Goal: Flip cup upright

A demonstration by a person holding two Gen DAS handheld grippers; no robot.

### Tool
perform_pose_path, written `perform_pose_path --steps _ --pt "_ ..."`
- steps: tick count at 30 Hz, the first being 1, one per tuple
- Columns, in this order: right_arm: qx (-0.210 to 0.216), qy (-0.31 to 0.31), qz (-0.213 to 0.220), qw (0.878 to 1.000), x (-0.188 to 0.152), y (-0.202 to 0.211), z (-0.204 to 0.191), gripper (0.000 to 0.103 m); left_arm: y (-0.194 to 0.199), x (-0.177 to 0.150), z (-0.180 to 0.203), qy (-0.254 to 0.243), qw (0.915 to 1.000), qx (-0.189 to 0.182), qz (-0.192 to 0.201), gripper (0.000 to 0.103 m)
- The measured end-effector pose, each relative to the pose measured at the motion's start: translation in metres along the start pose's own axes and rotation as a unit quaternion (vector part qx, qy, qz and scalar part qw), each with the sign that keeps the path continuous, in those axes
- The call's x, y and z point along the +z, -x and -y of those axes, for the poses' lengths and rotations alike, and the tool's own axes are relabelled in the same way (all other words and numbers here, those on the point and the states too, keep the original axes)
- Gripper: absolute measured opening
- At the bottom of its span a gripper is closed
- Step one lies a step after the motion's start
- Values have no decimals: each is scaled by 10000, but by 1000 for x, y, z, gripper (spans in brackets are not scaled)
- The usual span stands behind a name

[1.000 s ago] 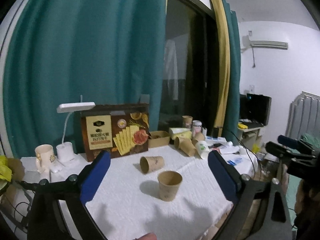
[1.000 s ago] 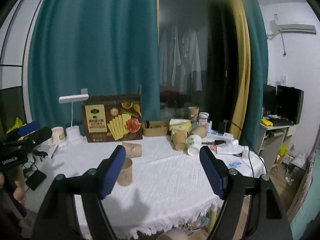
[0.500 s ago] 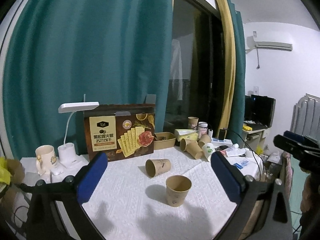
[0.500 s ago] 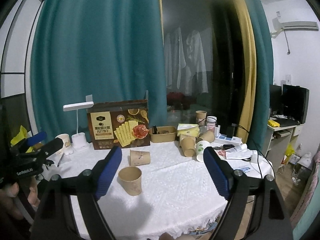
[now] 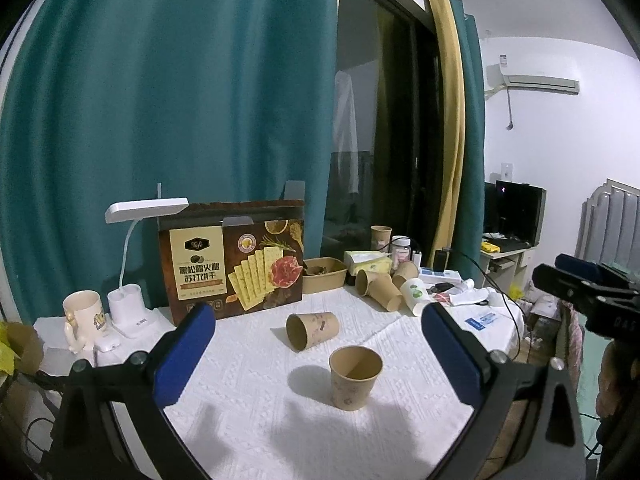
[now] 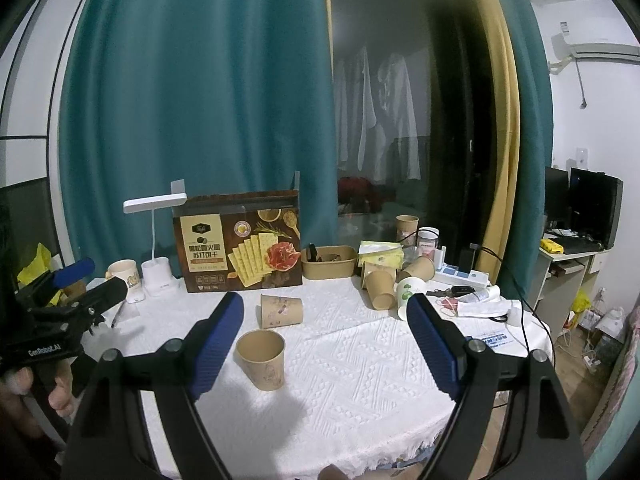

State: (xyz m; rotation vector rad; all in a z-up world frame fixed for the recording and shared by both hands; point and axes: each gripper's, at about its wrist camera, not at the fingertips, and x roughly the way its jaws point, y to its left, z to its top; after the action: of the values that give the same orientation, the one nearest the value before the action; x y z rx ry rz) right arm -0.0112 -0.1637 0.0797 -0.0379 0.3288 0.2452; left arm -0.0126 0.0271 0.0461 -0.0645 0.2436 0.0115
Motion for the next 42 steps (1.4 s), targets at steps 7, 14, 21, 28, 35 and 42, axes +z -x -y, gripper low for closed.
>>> perform_pose_path --steps 7,14,21,28,35,42 --pt "-54 -31 -3 10000 -3 -4 6 82 -2 -2 0 30 10000 11 -35 103" --pt "-69 -80 -46 9999 -7 -8 12 82 -7 -4 -2 78 9999 25 -114 103" --pt "-43 -54 -75 9999 -10 -9 12 82 -9 -5 -3 69 9999 24 -143 103" --pt "-33 -50 -84 9999 -11 -9 13 82 -9 -5 -4 73 9999 20 -150 103" --pt "-28 -47 -89 9999 -12 -10 13 82 -9 -5 -5 72 9999 18 -148 103" --pt "-33 -47 -93 9999 -10 -10 12 82 -9 -5 -5 68 9999 16 -150 103"
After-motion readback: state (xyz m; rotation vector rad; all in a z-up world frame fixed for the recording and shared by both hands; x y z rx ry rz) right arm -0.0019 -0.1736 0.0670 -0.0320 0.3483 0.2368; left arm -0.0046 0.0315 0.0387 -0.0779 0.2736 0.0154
